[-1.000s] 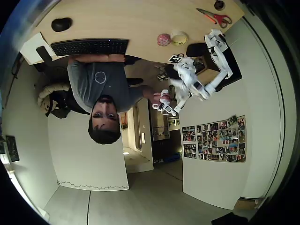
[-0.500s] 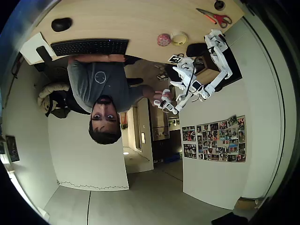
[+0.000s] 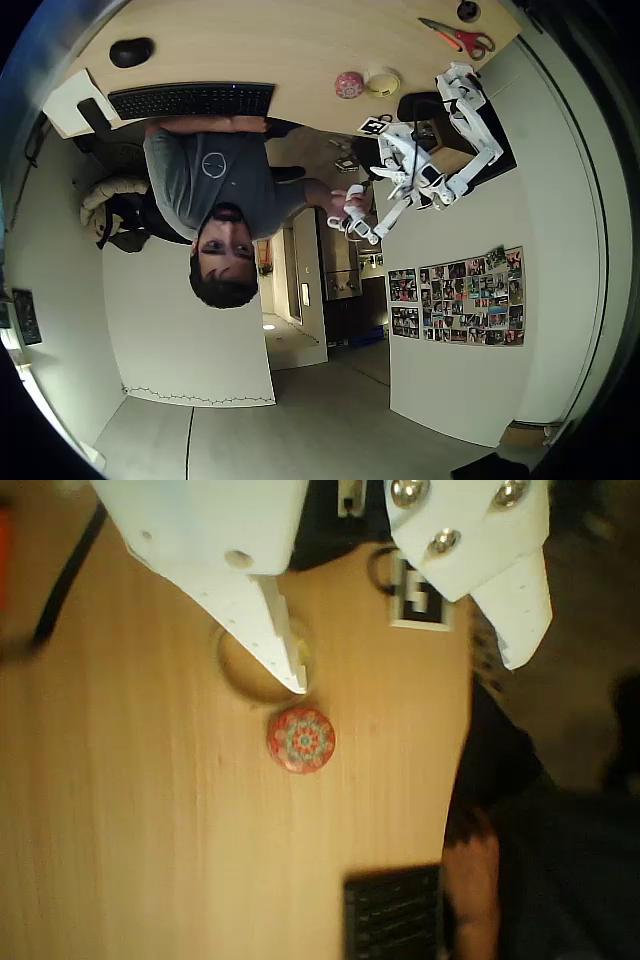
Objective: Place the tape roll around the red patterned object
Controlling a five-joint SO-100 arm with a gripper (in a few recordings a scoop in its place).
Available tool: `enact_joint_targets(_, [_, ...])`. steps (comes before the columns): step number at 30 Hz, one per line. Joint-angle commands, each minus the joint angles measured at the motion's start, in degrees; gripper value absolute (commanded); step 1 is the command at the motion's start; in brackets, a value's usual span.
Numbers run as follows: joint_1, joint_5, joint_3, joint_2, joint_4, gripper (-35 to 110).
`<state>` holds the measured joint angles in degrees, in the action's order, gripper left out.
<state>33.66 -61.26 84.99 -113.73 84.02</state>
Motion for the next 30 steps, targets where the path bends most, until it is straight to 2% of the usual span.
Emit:
enact_joint_targets(1, [-0.3,-21.3,-10.7,5.4,0.5,48])
enact_joint_targets(8, [1.8,-39.4,-23.1,12.8,3.8,48])
enact_joint_targets(13, [4.2,-43.7,-24.6,14.1,3.8,48])
enact_joint_targets(19, [4.8,-40.2,-23.4,14.7,4.7,48])
enact_joint_targets(24, [5.3,-30.3,-23.5,17.1,12.0,51])
enact_joint_targets(30, [5.6,-24.3,-14.3,11.4,12.2,51])
